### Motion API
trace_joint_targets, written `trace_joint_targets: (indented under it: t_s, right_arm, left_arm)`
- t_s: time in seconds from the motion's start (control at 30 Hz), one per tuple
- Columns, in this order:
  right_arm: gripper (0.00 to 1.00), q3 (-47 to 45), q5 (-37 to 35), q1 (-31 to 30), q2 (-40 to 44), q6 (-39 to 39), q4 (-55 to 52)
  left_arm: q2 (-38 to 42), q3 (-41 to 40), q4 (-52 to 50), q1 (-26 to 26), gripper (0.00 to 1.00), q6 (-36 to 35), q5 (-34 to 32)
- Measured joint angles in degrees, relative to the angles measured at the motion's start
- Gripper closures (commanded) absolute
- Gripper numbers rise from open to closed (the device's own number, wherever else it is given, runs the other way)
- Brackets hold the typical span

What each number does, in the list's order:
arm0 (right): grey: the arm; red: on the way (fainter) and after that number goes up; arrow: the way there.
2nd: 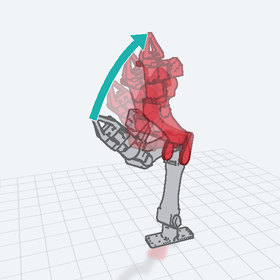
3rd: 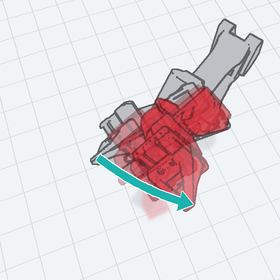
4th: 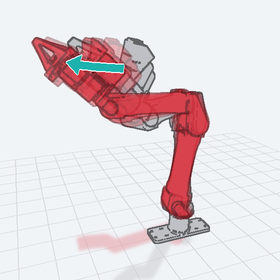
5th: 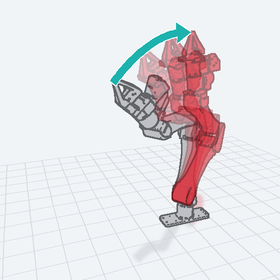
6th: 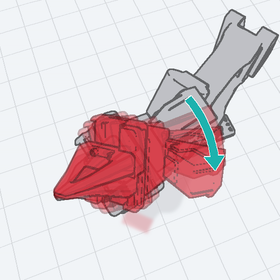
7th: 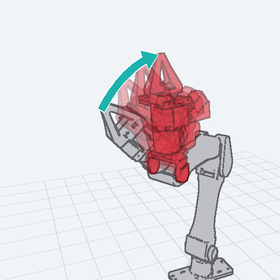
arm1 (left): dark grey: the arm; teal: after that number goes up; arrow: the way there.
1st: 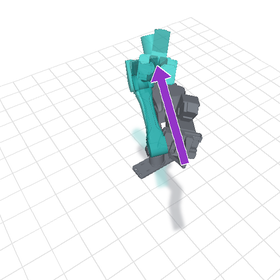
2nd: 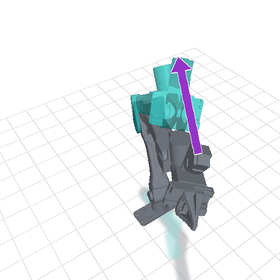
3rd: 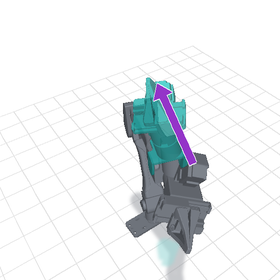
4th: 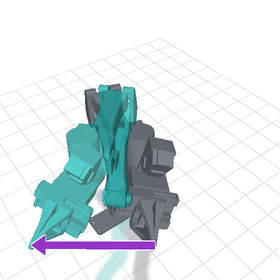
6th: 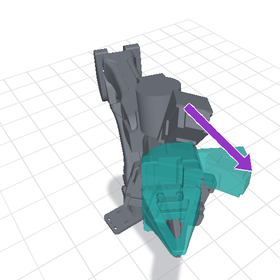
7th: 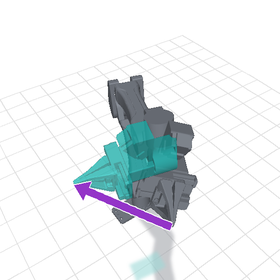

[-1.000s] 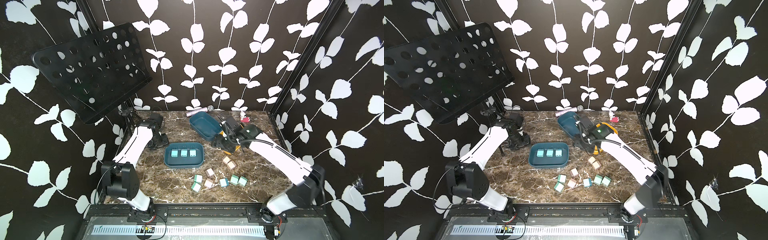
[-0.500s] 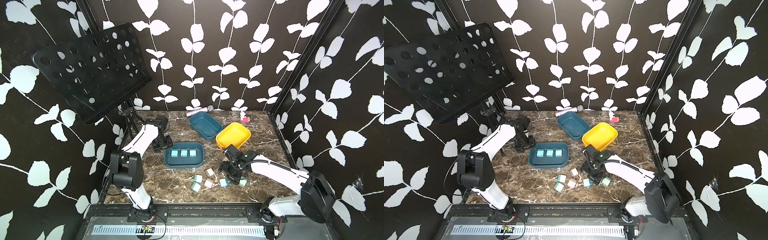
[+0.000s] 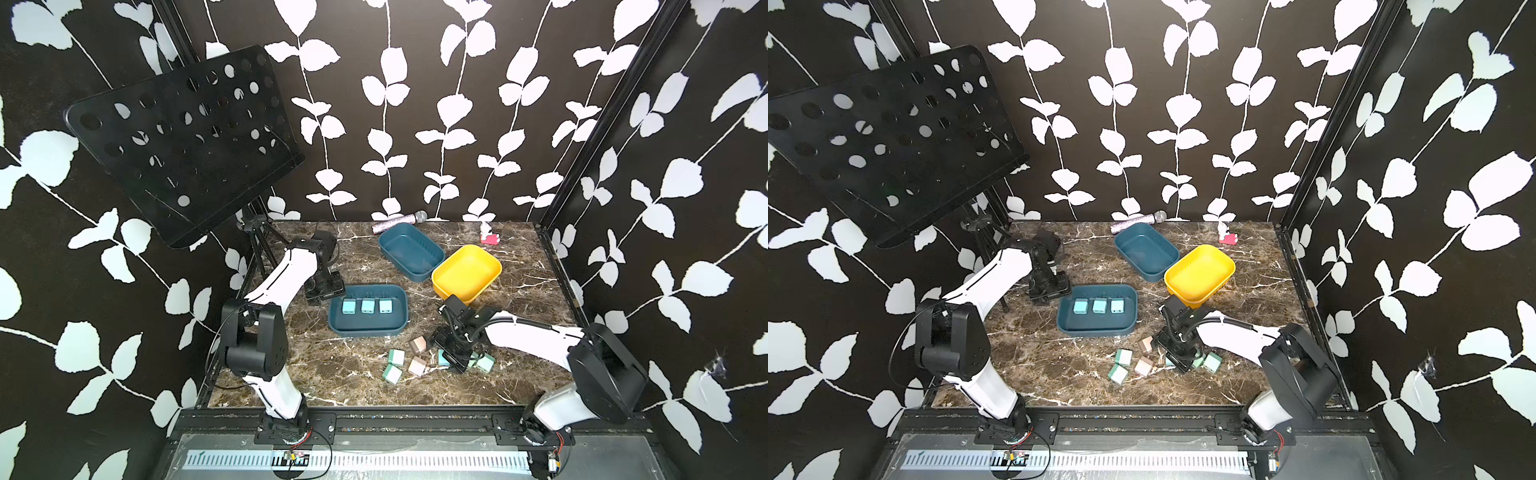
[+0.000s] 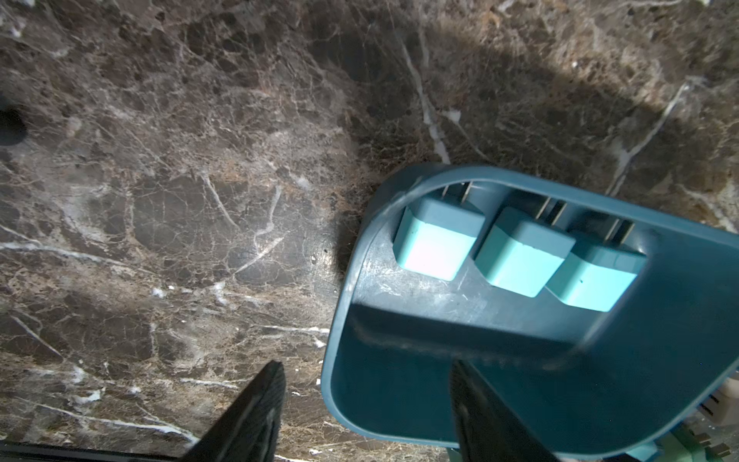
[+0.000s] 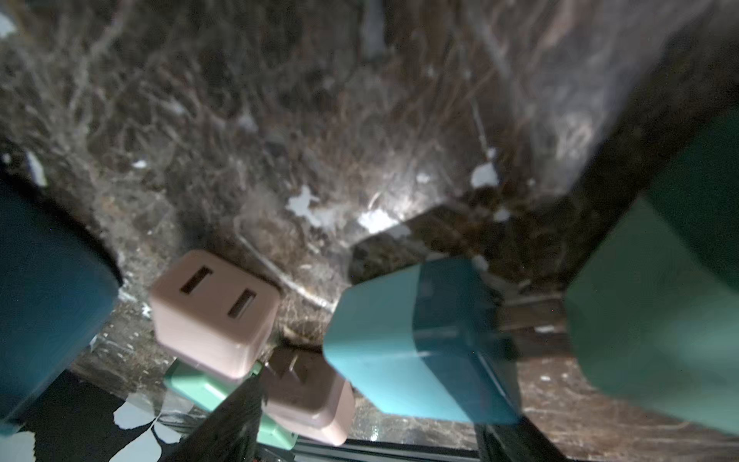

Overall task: Place the plugs by color into the storage box
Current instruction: Move the plug to the center of the board.

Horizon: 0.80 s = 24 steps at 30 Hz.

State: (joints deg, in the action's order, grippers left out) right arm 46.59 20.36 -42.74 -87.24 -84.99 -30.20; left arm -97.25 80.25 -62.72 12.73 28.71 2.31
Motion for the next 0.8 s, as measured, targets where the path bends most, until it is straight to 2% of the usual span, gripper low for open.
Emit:
trace_joint_targets:
  t_s: [0.33, 0.57, 0.8]
  right_arm:
    - [0.19, 10.1, -2.4, 3.5, -3.7, 10.1, -7.1]
    - [0.21, 12.1, -3.5, 6.3, -8.0, 17.7, -10.2]
    - [0.23, 21.2, -4.9, 6.6, -12.6, 27.4, -12.0]
  left_arm:
    - [1.8, 0.0, 0.0, 0.0, 0.33, 0.9, 0.0]
    - [2.4, -1.0, 0.0, 0.0, 0.33, 1.4, 0.1]
    - [2.5, -1.0, 0.1, 0.0, 0.33, 1.6, 0.2]
